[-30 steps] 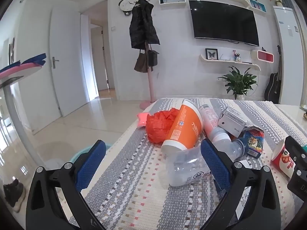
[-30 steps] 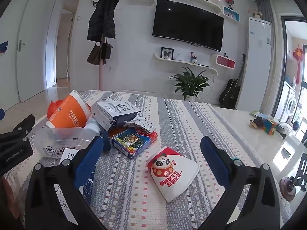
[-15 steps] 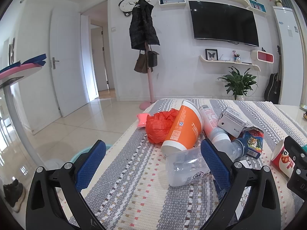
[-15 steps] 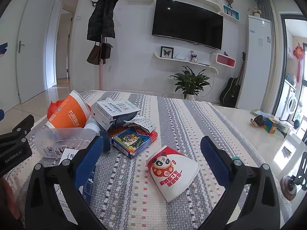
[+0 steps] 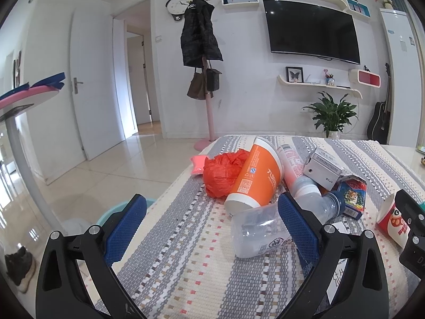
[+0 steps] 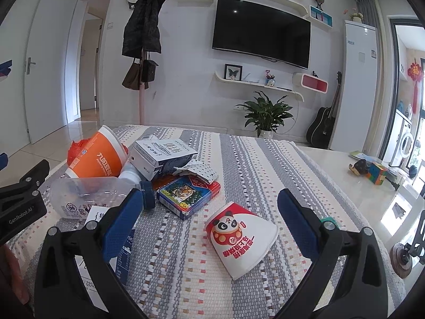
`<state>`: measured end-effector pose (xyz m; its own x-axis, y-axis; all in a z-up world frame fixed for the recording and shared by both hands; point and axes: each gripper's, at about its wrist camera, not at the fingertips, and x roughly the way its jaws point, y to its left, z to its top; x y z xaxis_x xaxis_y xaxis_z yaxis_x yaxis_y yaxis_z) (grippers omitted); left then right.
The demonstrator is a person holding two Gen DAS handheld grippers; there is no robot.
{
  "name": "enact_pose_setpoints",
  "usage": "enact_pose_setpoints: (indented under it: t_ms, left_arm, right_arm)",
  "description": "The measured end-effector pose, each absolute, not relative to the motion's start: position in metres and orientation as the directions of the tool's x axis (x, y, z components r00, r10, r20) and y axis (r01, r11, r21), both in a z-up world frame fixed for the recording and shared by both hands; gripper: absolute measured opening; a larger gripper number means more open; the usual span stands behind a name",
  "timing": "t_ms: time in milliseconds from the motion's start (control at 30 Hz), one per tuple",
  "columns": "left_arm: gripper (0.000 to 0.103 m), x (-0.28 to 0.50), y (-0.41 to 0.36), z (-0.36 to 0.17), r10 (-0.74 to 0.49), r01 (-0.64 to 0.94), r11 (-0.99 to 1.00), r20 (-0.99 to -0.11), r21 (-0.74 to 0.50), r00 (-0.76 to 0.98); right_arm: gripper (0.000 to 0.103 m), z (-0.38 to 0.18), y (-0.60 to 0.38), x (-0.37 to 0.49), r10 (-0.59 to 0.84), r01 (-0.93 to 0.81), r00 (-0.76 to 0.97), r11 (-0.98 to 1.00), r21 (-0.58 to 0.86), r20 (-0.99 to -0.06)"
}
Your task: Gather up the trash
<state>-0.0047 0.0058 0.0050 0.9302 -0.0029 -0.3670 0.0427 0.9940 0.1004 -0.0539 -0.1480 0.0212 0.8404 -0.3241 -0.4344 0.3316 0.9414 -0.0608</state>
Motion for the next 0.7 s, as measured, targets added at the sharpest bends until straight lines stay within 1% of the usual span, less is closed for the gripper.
enact_pose_setpoints:
  t_ms: [233, 433, 700]
  left_arm:
    - [0.096, -0.0050, 0.0060, 0.0038, -0.003, 0.044, 0.993, -0.363, 0.107, 0.932]
    - [0.096, -0.0066, 0.0015, 0.0046, -0.002, 0.045, 0.993, -0.363, 0.109, 0.932]
    - [0.096, -0.0059, 0.0028, 0.0040, 0.002, 0.041, 0.993, -0.360, 0.112, 0.933]
  right_arm:
    - [0.096, 0.0211, -0.1477, -0.0542, -0.324, 0.328, 0.843, 0.942, -0.065, -0.430]
    - [0.096, 0.0205, -0.1421, -0.0528, -0.330, 0.320, 0.842, 0.942, -0.097, -0.427]
    - [0.096, 0.0210, -0.1418, -0.0533, -0.330, 0.322, 0.840, 0.942, -0.093, -0.430]
